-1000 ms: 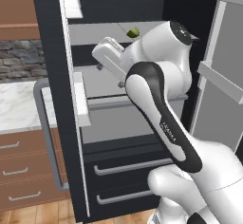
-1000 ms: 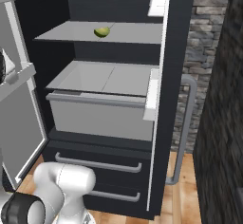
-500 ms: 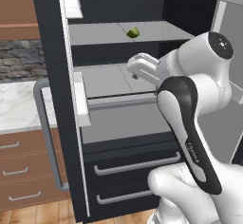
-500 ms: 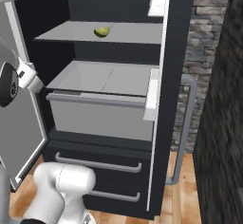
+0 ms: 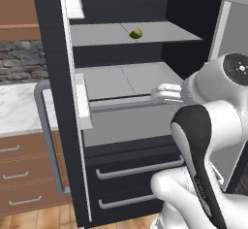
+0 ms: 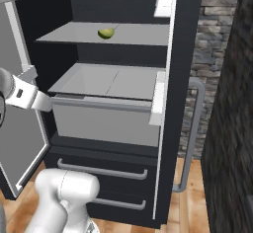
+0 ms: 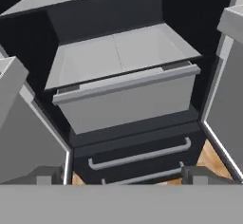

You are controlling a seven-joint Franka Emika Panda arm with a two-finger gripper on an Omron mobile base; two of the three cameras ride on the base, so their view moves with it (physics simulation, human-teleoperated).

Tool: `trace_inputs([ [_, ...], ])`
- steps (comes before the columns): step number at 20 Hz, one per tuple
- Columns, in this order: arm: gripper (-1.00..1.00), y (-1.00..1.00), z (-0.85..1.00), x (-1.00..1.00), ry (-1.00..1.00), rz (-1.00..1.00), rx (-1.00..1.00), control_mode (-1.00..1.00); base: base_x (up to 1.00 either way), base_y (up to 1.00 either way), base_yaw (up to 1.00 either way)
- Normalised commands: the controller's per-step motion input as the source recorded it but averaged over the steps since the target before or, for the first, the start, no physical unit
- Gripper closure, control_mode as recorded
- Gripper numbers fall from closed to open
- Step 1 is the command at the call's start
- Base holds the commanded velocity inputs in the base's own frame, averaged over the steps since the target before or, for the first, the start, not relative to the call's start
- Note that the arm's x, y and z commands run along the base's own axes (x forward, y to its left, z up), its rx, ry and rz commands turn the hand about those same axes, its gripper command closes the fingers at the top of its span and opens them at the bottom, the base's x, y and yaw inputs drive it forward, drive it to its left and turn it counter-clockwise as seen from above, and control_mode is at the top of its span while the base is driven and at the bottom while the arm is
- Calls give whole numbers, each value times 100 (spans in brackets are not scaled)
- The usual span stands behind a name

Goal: There is a bowl on the dining counter. Grab a lemon wedge from the fridge and place it in the bowl. Then get the liquor bottle and glass cup from the cabinet and place them next to the bowl.

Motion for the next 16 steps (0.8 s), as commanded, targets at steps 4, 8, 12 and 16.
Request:
trace_inputs([
  [4,-100,-57,-25,-57,-5,0,-21,-100,0,0,0],
  [8,-100,-33,-14,-42,0,5,-2,-100,0,0,0],
  [12,-100,-5,-6,-7,3,9,0,-100,0,0,0],
  [16,-100,2,-3,0,5,1,0,-100,0,0,0],
])
